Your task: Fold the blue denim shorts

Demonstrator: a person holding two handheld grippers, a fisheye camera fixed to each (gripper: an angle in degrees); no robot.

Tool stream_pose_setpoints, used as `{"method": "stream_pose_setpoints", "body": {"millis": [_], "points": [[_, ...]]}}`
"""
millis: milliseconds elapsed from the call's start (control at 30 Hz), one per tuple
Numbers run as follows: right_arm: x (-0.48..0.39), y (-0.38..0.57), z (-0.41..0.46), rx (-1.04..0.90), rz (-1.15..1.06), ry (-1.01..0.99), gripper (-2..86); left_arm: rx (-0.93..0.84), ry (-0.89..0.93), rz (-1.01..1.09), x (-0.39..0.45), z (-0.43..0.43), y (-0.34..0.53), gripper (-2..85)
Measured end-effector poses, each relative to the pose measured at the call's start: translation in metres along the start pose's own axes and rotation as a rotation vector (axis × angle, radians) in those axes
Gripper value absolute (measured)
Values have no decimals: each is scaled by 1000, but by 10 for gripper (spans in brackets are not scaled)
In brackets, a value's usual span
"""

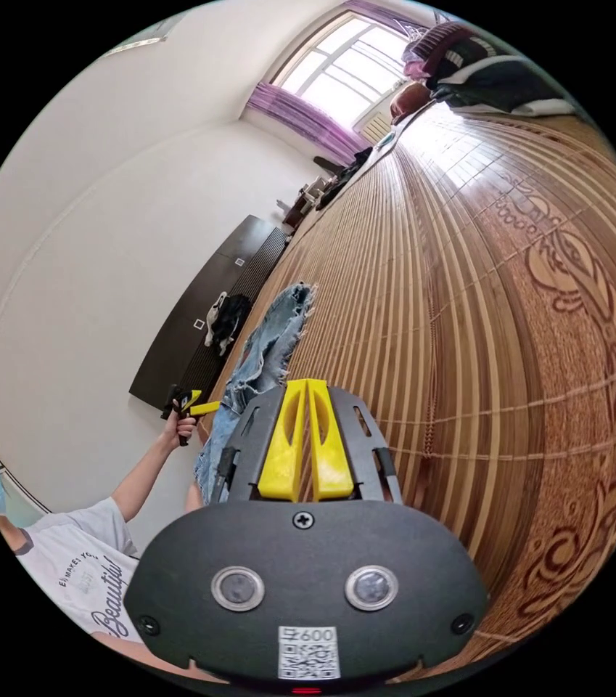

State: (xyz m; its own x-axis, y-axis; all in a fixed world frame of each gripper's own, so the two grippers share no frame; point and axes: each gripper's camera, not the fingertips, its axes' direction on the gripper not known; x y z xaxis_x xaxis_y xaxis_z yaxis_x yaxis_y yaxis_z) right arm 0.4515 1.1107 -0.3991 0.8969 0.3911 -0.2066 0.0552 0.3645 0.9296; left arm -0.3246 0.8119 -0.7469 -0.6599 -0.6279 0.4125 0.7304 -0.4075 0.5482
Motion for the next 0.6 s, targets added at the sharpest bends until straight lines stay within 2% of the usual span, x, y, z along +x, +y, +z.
{"method": "stream_pose_setpoints", "body": {"millis": [100, 200, 267, 300, 367, 467, 533, 567, 600], "points": [[5, 0, -13, 54, -2, -44, -9, 58, 39, -6, -3, 2, 7, 197], [7, -3, -18, 71, 2, -52, -9, 16, 7, 16, -3, 9, 7, 179], [6, -5, -18, 64, 1, -46, -9, -1, -30, 26, -1, 10, 7, 154], [6, -6, -18, 64, 3, -45, -9, 6, -76, 37, 4, 7, 8, 109], [6, -7, -20, 71, 3, -50, -9, 40, -84, 142, 23, -2, 9, 64], [6, -8, -22, 72, 1, -56, -9, 84, 37, 335, 67, -19, 7, 39], [5, -9, -22, 71, 0, -53, -9, 226, 106, 423, 83, -30, 11, 33], [5, -10, -23, 73, 1, -54, -9, 236, 47, 360, 73, -24, 9, 32], [5, -10, -24, 76, 3, -53, -9, 112, -132, 189, 46, 3, -1, 30]]}}
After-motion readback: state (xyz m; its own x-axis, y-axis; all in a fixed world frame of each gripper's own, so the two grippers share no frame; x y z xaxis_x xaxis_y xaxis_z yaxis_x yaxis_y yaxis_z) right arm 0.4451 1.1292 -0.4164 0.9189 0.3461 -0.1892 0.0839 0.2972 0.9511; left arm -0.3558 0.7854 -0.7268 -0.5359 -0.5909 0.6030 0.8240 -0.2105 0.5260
